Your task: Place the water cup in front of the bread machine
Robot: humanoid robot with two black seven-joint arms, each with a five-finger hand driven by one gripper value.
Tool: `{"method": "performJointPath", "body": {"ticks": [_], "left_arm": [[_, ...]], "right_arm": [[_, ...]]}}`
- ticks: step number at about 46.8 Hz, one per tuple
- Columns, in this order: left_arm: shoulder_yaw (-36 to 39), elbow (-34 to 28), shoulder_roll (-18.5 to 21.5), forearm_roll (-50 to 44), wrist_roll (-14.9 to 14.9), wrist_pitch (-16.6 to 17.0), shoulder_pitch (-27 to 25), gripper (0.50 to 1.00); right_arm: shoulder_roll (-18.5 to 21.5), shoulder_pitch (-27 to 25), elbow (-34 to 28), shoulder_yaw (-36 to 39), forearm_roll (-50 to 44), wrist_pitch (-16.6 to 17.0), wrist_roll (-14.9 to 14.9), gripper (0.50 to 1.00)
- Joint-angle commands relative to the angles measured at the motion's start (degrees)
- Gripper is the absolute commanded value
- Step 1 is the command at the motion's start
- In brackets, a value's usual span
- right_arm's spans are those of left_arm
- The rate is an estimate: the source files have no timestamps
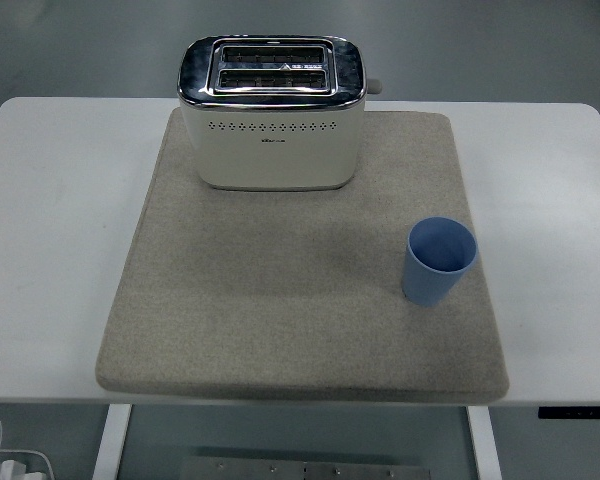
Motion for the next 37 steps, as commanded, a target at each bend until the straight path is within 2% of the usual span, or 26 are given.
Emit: {"method": "performJointPath", "body": {"ticks": [1,13,18,24,37], "left_arm": [[0.0,0.0,0.0,0.0,0.02,-0.01,-0.01,1.0],[0.0,0.0,0.0,0.0,0.02,-0.01,-0.01,1.0],[0.0,0.0,0.0,0.0,-0.07,-0.01,-0.01,1.0],[0.0,0.0,0.0,0.0,-0.07,-0.01,-0.01,1.0],[0.0,0.0,0.0,0.0,0.02,-0.01,-0.01,1.0]], "right_arm": [[1.3,-1.82,0.02,1.56,0.3,0.0,0.15,0.936],[2.71,-4.99,0.11,3.41,6.37,0.0,-0.55,0.934],[3.76,-4.64,0.11,3.32,6.02,0.0,-0.73,0.936],[4.38,-3.59,0.02,3.59,5.84,0.0,-3.54,0.934],[4.91,-0.69,-2.17,3.41,6.54,0.0,-3.63,0.934]]}}
